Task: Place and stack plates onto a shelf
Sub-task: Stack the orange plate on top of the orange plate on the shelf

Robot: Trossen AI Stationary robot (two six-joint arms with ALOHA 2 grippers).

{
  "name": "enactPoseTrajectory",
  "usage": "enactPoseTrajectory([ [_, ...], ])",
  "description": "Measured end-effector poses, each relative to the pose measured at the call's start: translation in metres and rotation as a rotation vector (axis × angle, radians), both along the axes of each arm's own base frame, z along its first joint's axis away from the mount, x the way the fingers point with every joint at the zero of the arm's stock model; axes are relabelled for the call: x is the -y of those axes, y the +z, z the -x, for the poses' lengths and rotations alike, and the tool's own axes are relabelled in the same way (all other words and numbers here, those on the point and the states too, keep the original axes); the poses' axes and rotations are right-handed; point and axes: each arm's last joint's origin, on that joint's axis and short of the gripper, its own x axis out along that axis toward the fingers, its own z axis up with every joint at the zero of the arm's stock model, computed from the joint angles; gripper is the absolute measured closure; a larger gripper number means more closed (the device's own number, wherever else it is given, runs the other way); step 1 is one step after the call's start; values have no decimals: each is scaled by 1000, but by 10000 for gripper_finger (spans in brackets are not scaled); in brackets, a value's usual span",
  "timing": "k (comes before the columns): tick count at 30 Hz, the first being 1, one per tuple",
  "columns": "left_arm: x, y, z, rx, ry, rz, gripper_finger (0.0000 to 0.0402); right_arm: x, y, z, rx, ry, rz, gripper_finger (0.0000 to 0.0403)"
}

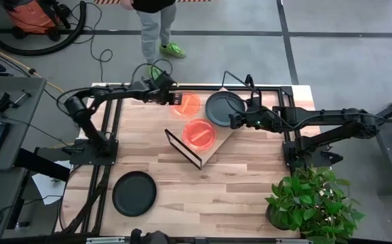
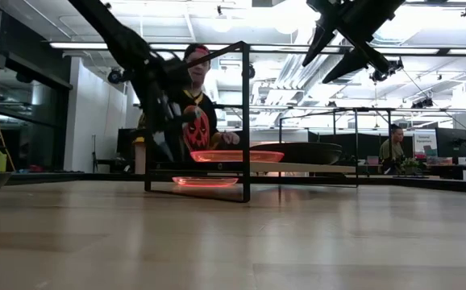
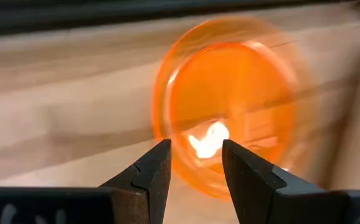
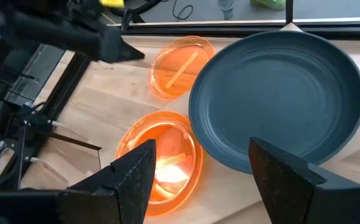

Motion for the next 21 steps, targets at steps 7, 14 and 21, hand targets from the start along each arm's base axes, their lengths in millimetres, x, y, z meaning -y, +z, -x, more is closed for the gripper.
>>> enactPoseTrajectory([
  [7,1,-30,-9,-98,87,7,270,-1,0,0,6,-8,-10,165],
  [14,1,-48,-17,-101,135,15,270,-1,0,0,5,-11,-11,165],
  [21,1,-55,-23,-80,162,12,270,-1,0,0,4,-11,-11,165],
])
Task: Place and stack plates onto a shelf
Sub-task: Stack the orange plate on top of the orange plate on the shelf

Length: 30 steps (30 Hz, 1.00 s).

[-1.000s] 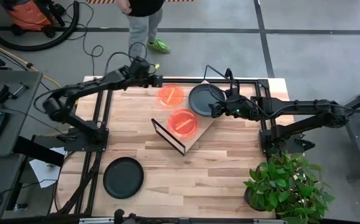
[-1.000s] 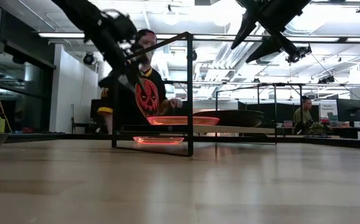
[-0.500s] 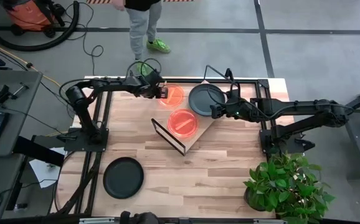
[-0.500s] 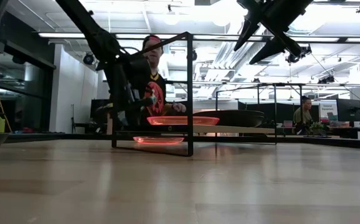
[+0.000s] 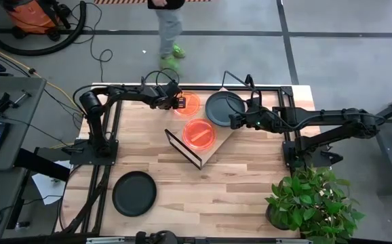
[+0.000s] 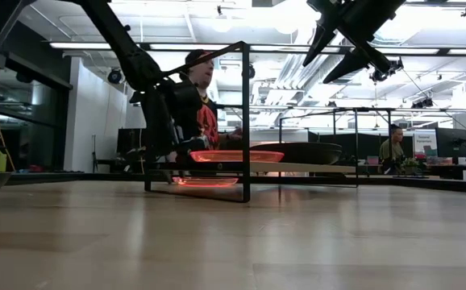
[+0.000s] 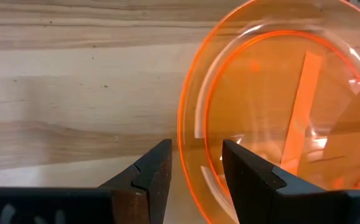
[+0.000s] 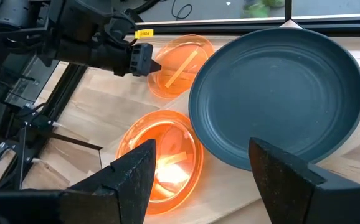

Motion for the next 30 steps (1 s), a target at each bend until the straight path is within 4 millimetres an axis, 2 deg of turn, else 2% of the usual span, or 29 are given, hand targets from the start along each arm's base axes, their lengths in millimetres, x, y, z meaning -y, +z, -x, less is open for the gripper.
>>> enactPoseTrajectory([
  [8,1,-1,-1,-33,-24,-33,279,0,0,0,0,-6,6,165],
  [11,3,-1,-1,-59,-24,-42,309,0,0,0,-1,-13,12,165],
  [15,3,-2,0,-91,-72,-51,380,1,0,0,-1,-16,14,165],
  [19,6,7,5,-136,-146,-56,392,1,0,0,-1,-18,17,165],
  [22,8,27,12,-172,-190,-112,399,1,0,0,-1,-19,17,165],
  [27,12,79,31,-169,-234,-258,401,1,0,0,-4,-15,22,165],
  [30,20,115,41,-104,-247,-364,401,1,0,0,-4,-15,22,165],
])
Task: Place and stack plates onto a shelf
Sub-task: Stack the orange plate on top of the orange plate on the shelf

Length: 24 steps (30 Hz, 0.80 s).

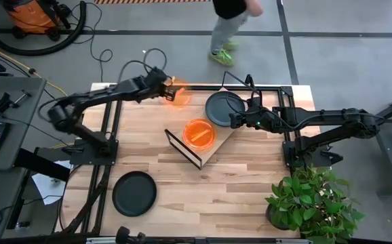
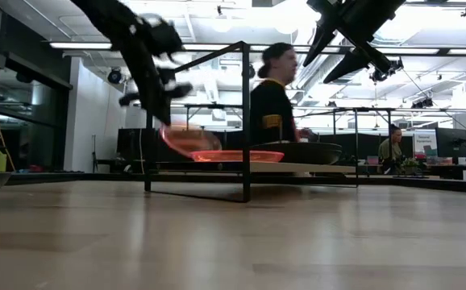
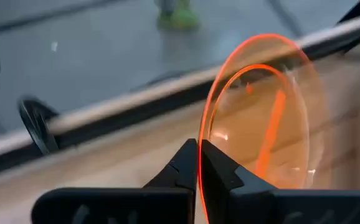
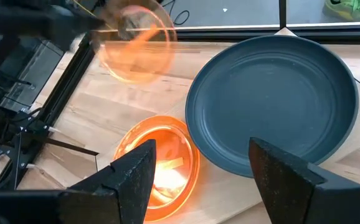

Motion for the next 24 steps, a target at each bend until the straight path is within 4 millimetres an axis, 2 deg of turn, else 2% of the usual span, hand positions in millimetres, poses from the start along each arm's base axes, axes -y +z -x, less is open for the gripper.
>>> enactPoseTrajectory([
  [4,15,32,11,78,-67,-66,401,0,0,0,1,0,0,165],
  [9,46,50,3,181,-204,-49,401,0,0,0,-1,3,4,165],
  [13,77,47,-16,211,-298,-20,402,0,0,0,-2,5,5,165],
  [18,109,35,-42,229,-362,9,401,0,0,0,-3,5,6,165],
  [24,127,12,-63,189,-377,37,401,0,0,0,-4,6,7,165],
])
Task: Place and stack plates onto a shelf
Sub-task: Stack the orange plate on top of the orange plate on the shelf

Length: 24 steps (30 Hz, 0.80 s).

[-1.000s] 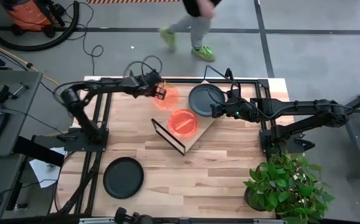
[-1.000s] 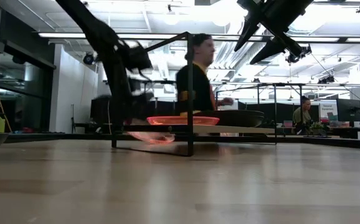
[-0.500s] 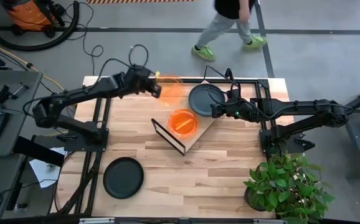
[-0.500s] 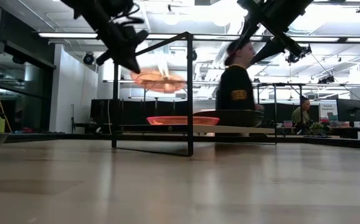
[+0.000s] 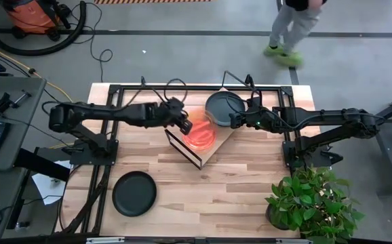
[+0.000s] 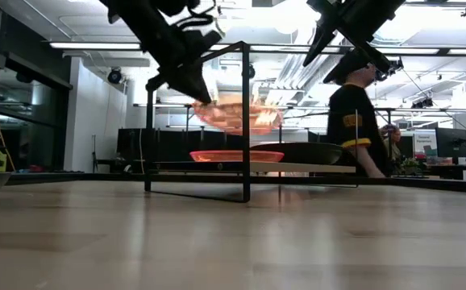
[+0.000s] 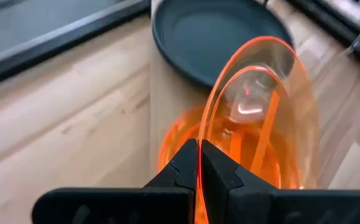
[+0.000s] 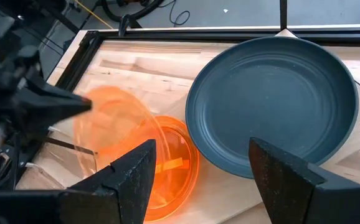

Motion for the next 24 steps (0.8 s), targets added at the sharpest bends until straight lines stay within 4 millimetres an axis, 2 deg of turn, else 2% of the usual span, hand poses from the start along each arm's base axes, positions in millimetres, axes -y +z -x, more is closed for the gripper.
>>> enactPoseTrajectory([
  [4,3,-13,-7,-37,2,19,401,0,0,0,0,0,0,165],
  [9,4,-21,-11,-58,0,28,401,0,0,0,0,0,0,165],
  [19,3,-22,-11,-62,1,27,400,0,0,0,-4,2,8,165],
  [24,-1,-22,-10,-60,9,34,371,0,0,0,-4,-1,10,165],
])
